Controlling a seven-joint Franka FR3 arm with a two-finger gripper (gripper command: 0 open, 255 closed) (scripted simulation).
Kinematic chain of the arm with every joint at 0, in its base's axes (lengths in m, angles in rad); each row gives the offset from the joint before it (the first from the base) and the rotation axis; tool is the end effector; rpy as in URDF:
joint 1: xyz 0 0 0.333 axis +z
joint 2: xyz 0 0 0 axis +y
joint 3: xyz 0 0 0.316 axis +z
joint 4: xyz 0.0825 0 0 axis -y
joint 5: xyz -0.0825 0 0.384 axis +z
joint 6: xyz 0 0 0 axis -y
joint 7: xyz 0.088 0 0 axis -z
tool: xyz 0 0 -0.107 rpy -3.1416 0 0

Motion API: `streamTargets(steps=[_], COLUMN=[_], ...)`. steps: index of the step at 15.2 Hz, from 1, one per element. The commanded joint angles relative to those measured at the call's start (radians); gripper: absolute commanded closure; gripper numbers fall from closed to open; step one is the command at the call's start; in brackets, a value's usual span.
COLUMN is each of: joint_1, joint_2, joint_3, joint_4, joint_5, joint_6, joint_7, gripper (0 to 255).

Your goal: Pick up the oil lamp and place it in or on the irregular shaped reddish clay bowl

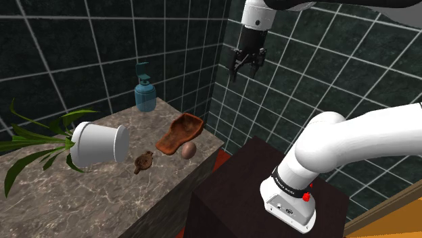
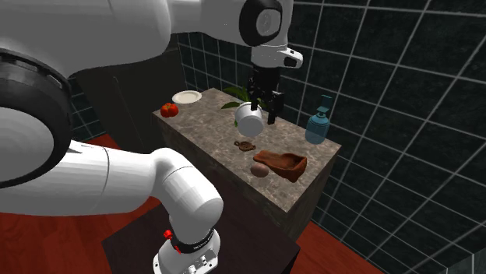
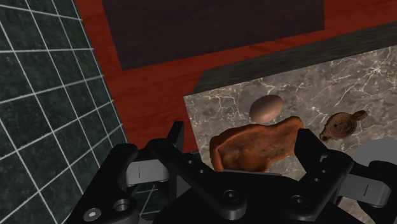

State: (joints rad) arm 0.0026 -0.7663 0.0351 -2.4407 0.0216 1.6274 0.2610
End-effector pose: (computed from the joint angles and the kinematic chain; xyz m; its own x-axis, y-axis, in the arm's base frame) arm 0.3134 0.0162 0.5490 0.9714 -0.2333 -0.0449 -0.2329 -0.9724 0.0150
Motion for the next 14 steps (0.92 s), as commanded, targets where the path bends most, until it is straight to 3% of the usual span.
streamTargets(steps=[1,14], joint_1=[0.007,0.034], joint_2=[0.029,0.381], joint_3=[0.032,0.229], joint_4=[-0.036,-0.091], joint_5=[0.024,0.110], joint_6=[0.067,0.482], joint_7=[0.046,0.323], gripper=[0,0])
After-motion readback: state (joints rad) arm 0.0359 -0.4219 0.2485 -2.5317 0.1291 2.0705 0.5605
